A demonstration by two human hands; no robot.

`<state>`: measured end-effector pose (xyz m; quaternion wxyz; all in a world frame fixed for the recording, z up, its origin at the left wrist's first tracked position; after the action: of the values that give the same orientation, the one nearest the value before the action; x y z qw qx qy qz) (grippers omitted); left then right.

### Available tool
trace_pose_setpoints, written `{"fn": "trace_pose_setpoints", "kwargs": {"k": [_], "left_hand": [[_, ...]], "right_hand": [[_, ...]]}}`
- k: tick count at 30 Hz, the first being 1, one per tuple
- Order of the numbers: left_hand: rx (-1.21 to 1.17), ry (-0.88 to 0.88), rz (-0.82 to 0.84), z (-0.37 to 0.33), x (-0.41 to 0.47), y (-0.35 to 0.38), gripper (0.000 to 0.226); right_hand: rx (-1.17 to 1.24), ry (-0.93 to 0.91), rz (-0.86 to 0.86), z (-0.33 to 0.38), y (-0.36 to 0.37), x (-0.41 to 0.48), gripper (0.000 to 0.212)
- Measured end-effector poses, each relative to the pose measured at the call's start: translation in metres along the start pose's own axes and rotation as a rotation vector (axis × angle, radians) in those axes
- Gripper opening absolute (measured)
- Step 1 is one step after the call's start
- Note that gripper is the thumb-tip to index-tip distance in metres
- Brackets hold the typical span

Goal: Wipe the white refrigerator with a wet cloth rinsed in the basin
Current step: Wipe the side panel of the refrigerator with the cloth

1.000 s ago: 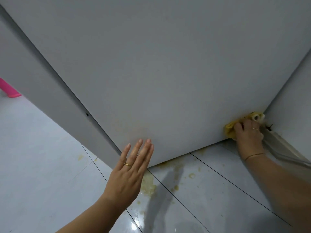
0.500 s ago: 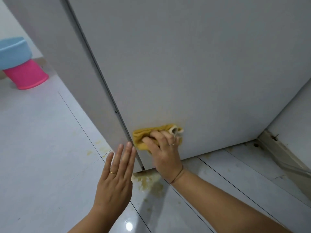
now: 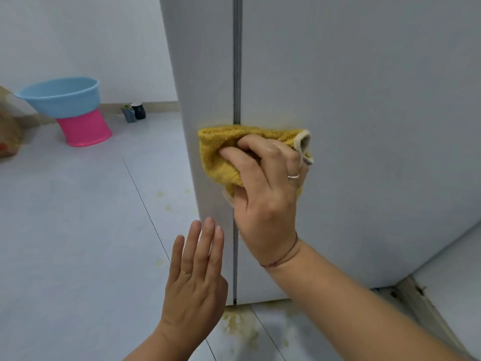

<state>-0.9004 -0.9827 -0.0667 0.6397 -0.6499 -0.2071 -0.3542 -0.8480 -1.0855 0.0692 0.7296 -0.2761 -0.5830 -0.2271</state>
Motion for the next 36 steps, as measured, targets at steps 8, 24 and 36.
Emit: {"fn": "trace_pose_setpoints", "kwargs": {"k": [8,24,36], "left_hand": [[-0.043,0.018,-0.033,0.000,0.125,-0.101,0.083],[-0.502,-0.272,0.088,0.051,0.322,-0.359,0.060],[-2.014,-1.413,0.152,0.241,0.403,-0.520,0.052]], "right_hand": [[-0.060,-0.055,0.046,0.024,-0.021,0.148,0.019],[0.078,0.186,0.289,0.153,-0.085,0.416,0.033],[0.381,0.235,0.685,0.300,0.041,0.539,0.042]]}}
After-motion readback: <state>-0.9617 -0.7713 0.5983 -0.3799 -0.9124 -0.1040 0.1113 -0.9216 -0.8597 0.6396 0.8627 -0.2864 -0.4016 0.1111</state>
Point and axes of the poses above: each hand's wrist, its own x-axis towards the middle knuckle, its own y-axis out of the palm, z = x × y, the point moved 5 cm from there along x, towards the middle knuckle
